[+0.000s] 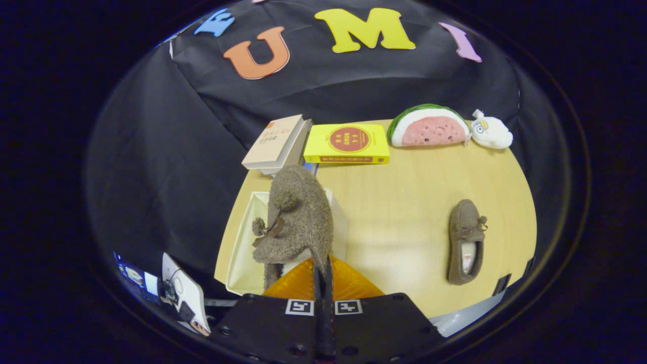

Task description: Open the storage box then place both shoes into the box .Put the left shoe in first, then the right shoe, with the right side of both shoes facing outward in a uniform manner.

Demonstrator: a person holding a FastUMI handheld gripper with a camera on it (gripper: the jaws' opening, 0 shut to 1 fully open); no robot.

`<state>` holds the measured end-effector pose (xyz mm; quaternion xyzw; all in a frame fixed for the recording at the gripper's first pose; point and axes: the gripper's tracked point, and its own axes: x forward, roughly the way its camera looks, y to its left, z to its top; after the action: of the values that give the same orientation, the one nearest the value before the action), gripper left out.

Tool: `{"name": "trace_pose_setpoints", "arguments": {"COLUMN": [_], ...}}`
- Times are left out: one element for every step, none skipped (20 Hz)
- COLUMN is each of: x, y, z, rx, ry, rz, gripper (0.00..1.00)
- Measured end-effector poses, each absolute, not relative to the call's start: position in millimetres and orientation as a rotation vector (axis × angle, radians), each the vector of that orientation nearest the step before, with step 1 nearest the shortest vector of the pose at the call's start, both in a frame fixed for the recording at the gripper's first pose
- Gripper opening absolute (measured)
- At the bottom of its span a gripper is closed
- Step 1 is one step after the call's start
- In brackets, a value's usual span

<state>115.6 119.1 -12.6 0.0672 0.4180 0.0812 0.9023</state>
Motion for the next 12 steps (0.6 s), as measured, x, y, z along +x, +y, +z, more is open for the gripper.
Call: {"name": "trace_pose_setpoints", "arguments": {"x": [120, 126, 131, 131, 136, 137, 137, 136, 135, 134, 134, 136], "y": [129, 137, 145, 151, 160, 167, 177, 186, 195, 203, 211, 219], "z": [-19, -27, -36, -42, -50, -60, -71, -81, -90, -101, -110, -119], "rx": [0.138, 0.130, 0.127, 0.125, 0.121, 0.117, 0.109, 0.095, 0.086, 0.079, 0.081, 0.087], "ry": [0.874, 0.884, 0.891, 0.895, 0.889, 0.898, 0.905, 0.910, 0.912, 0.923, 0.938, 0.946], "rz": [0.164, 0.155, 0.146, 0.141, 0.132, 0.126, 0.131, 0.136, 0.140, 0.136, 0.130, 0.120], "gripper": [0.00, 0.00, 0.00, 0.00, 0.00, 0.00, 0.00, 0.00, 0.00, 0.00, 0.00, 0.00]}}
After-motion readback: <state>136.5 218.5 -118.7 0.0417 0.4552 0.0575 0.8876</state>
